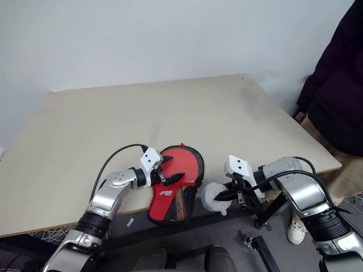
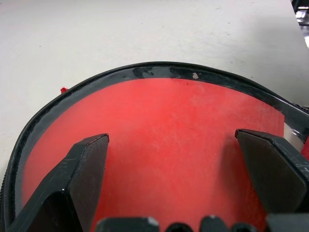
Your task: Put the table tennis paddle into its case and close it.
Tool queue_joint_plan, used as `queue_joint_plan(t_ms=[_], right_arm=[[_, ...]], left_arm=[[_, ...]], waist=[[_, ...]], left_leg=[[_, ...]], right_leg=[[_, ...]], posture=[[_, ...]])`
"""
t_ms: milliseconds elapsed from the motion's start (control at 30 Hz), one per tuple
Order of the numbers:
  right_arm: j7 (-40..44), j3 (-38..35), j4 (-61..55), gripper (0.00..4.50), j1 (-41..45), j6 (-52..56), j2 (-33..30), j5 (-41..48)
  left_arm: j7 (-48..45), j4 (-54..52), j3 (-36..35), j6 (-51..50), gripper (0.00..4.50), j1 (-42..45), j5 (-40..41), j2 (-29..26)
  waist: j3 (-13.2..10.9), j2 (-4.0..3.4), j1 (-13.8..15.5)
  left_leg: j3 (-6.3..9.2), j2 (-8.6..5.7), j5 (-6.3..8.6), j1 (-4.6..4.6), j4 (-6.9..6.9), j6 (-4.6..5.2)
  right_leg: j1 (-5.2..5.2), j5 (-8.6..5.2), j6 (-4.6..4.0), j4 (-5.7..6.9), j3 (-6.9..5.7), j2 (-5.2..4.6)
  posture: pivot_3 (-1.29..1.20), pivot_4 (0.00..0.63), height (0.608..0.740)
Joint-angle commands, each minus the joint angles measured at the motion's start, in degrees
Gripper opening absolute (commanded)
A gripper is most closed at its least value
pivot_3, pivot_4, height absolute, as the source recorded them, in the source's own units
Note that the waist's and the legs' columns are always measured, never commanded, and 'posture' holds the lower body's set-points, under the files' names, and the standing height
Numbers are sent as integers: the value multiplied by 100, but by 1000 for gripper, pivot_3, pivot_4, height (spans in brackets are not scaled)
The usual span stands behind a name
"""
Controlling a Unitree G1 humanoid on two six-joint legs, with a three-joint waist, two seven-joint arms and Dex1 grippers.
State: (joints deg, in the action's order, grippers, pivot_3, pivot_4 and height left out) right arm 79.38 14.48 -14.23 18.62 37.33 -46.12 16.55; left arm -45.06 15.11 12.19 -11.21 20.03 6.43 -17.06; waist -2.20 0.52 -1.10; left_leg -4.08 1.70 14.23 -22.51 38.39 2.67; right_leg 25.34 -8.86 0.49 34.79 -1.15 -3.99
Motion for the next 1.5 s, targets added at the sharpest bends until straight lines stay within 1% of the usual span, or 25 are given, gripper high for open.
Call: queue_joint_plan(t_ms=[33, 200, 500, 733, 967, 1233, 1300, 1333, 1367, 1467, 1500], right_arm=[[128, 2, -653, 276, -144, 252, -132, 471], [67, 9, -1210, 276, -353, 543, -230, 856], [-44, 58, -1671, 276, -469, 843, -314, 1284], [81, 133, -2140, 276, -667, 992, -501, 1713], [92, 369, -2319, 276, -875, 779, -750, 1702], [-188, 569, -1957, 276, -561, 677, -554, 1488], [-372, 611, -1702, 888, -357, 729, -415, 1383], [-454, 615, -1564, 1096, -235, 771, -337, 1348], [-498, 615, -1456, 1398, -136, 800, -282, 1336], [-483, 631, -1277, 2222, 80, 817, -243, 1328], [-459, 634, -1234, 2558, 133, 815, -254, 1325]], left_arm=[[-17, 257, 111, -147, 4500, -93, -136, -51], [-23, 272, 110, -144, 4500, -85, -139, -59], [-31, 301, 103, -133, 4500, -58, -142, -69], [-32, 316, 93, -133, 4500, -38, -147, -75], [-38, 338, 75, -126, 4500, -16, -149, -85], [-39, 392, 67, -118, 4500, 27, -158, -74], [-37, 409, 64, -110, 4500, 39, -161, -74], [-38, 406, 62, -107, 4500, 36, -161, -77], [-37, 413, 61, -104, 4500, 41, -161, -76], [-33, 415, 65, -95, 4500, 36, -163, -77], [-30, 415, 66, -93, 4500, 34, -163, -76]], waist=[[-1, 2, 0], [-2, 9, 0], [-3, 11, 0], [-4, 12, 1], [-4, 15, 2], [-4, 18, 2], [-4, 18, 1], [-4, 18, 0], [-4, 17, 1], [-4, 17, 1], [-4, 18, 1]], left_leg=[[0, 1, 0, 0, 0, -1], [4, 1, 2, 0, 0, -3], [9, 3, 4, 1, 0, -6], [11, 4, 6, 1, 0, -8], [9, 5, 8, 2, 0, -7], [11, 5, 8, 2, 1, -8], [11, 6, 8, 2, 2, -8], [10, 8, 8, 3, 5, -8], [10, 11, 8, 3, 7, -8], [7, 19, 8, 2, 18, -8], [6, 20, 8, 1, 19, -8]], right_leg=[[0, 0, 0, -1, -2, 0], [-1, 0, 0, -2, -1, -2], [-1, 0, 0, -3, -2, -3], [0, -1, 0, -4, -3, -2], [0, -1, 1, -7, -4, -5], [-2, -1, 1, -8, -6, -5], [-1, -1, 1, -8, -7, -5], [-2, -1, 1, -8, -8, -5], [-2, -1, 1, -7, -10, -5], [-2, -1, 1, -6, -16, -4], [-3, -1, 1, -7, -18, -5]], posture=[[0, 0, 740], [0, 0, 740], [0, 0, 740], [0, 0, 740], [0, 0, 740], [0, 0, 740], [0, 0, 740], [0, 0, 740], [0, 0, 740], [0, 0, 740], [0, 0, 740]])
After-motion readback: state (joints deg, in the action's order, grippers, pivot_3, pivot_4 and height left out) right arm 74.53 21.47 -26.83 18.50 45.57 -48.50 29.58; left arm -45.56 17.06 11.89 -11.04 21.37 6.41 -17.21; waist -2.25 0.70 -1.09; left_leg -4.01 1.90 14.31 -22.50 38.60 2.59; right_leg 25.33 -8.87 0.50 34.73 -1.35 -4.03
